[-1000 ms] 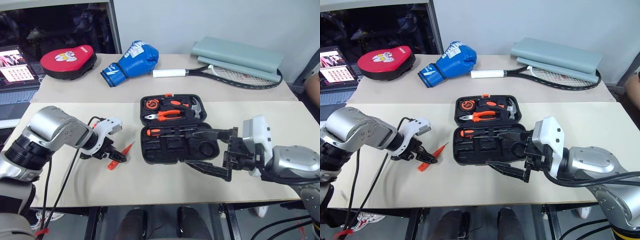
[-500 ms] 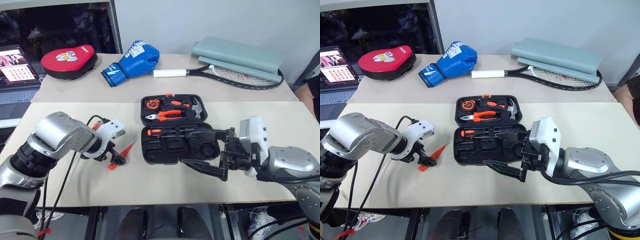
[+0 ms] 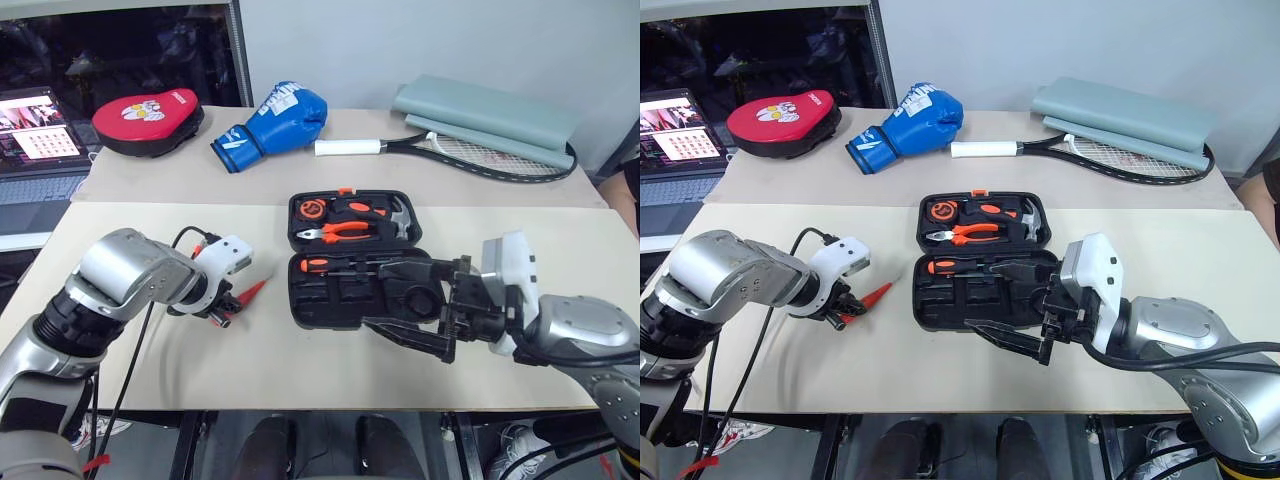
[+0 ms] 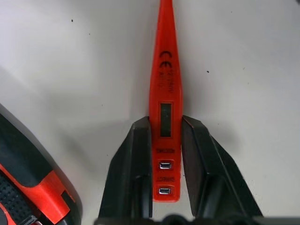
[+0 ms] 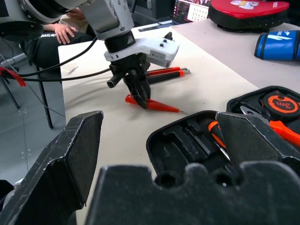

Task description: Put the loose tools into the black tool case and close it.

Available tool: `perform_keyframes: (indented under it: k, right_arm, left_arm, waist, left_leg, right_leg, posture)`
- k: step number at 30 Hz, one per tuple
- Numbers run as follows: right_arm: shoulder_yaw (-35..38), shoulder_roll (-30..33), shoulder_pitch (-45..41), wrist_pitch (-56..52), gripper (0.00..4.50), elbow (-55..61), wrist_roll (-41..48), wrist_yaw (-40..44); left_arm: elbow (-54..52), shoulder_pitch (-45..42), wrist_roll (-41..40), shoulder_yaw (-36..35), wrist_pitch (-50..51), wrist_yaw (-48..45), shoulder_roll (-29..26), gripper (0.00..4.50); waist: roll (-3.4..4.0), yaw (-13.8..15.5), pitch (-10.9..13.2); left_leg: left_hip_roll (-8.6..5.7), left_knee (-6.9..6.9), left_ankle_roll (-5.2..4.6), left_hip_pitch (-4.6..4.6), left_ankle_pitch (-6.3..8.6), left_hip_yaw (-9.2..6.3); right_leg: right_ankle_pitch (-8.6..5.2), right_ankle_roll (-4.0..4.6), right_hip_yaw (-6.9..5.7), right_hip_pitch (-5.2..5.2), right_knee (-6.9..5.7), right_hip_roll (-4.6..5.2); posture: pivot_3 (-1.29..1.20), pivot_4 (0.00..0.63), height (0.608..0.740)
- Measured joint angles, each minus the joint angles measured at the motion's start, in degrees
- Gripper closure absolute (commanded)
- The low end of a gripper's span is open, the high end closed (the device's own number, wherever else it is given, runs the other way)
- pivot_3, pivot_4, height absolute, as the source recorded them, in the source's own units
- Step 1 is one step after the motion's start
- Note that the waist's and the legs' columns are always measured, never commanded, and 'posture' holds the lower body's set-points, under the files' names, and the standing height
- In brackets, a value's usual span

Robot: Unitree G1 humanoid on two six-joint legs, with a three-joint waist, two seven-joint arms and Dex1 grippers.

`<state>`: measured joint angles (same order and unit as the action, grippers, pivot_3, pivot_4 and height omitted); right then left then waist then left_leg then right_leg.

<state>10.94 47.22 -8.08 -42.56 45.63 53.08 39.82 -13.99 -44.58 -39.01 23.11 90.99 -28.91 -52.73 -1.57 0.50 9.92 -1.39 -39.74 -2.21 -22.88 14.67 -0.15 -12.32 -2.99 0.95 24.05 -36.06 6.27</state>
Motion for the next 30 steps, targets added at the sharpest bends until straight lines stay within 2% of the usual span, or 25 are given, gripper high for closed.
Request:
perform_keyframes:
  k: [4,9,12,17,19,21,23,27,30]
  right_arm:
    - [0.89,0.78,0.18,0.0,0.0,-0.1,0.03,0.64]
    - [0.73,0.83,-0.44,0.0,0.0,-0.96,0.0,1.92]
    - [0.49,0.9,-1.45,0.0,0.0,-1.8,-0.01,2.71]
    - [0.35,1.66,-2.55,0.0,0.0,-2.53,0.0,3.71]
    - [0.48,2.03,-2.47,-0.03,0.0,-2.72,0.03,3.88]
    - [0.53,2.34,-2.5,-0.15,0.0,-2.68,0.13,3.93]
    - [0.55,3.14,-2.45,-0.22,0.0,-2.54,0.17,4.09]
    - [0.95,5.26,-1.27,-0.36,0.0,-2.57,-0.02,5.11]
    - [1.38,5.85,0.03,-0.38,0.0,-2.75,-0.04,5.05]
  left_arm:
    - [1.44,0.49,1.21,2.31,-6.99,-7.93,-4.36,4.08]
    - [4.24,0.68,6.24,5.99,-20.55,-21.12,-8.73,4.08]
    - [8.44,-0.37,10.02,7.25,-26.78,-27.28,-9.57,4.08]
    - [20.09,-3.96,22.64,10.68,-50.49,-41.14,-10.22,4.08]
    - [27.97,-8.7,27.61,11.1,-59.94,-45.32,-7.58,4.08]
    - [37.07,-16.17,31.57,11.2,-66.02,-48.26,-2.39,4.08]
    - [41.17,-21.07,33.01,10.64,-69.35,-51.58,1.11,4.08]
    - [40.77,-26.92,33.67,10.35,-68.99,-58.97,8.13,4.08]
    - [36.9,-27.84,34.64,10.72,-62.76,-59.64,13.26,4.08]
  waist:
    - [-0.02,-0.39,0.01]
    - [-0.08,-0.26,0.05]
    - [-0.08,-0.11,0.05]
    - [-0.12,0.14,0.07]
    - [-0.13,0.43,0.08]
    - [-0.27,1.09,0.15]
    - [-0.35,1.09,0.19]
    - [-0.36,0.44,0.2]
    - [-0.37,0.13,0.21]
  left_leg:
    - [0.03,0.02,0.0,-0.06,0.0,0.02]
    - [0.02,-0.03,0.0,-0.21,0.0,0.01]
    - [0.01,-0.04,0.0,-0.24,0.0,0.01]
    - [0.0,-0.06,0.0,-0.37,0.0,0.02]
    - [-0.02,-0.14,-0.03,-0.42,0.01,-0.02]
    - [-0.06,-0.34,-0.04,-0.61,0.01,0.0]
    - [-0.04,-0.45,-0.18,-0.75,0.09,-0.07]
    - [-0.12,-0.53,-0.41,-0.87,0.23,-0.07]
    - [-0.15,-0.52,-0.53,-0.91,0.3,-0.08]
  right_leg:
    - [0.0,0.03,0.0,0.09,0.0,-0.03]
    - [0.0,0.03,-0.04,0.16,0.05,-0.02]
    - [0.0,0.03,-0.07,0.16,0.06,-0.03]
    - [0.0,0.04,-0.15,0.23,0.1,-0.03]
    - [0.01,0.02,-0.2,0.18,0.12,-0.02]
    - [0.03,-0.02,-0.4,0.17,0.15,-0.03]
    - [0.07,-0.1,-0.35,0.21,0.21,-0.02]
    - [0.07,-0.29,-0.26,0.23,0.14,0.08]
    - [0.05,-0.34,-0.26,0.24,0.1,0.09]
  posture:
    - [0.0,0.15,0.736]
    - [0.0,0.15,0.736]
    - [0.0,0.15,0.736]
    - [0.0,0.15,0.736]
    - [0.0,0.15,0.736]
    - [0.0,0.15,0.736]
    - [0.0,0.15,0.736]
    - [0.0,0.15,0.736]
    - [0.0,0.15,0.736]
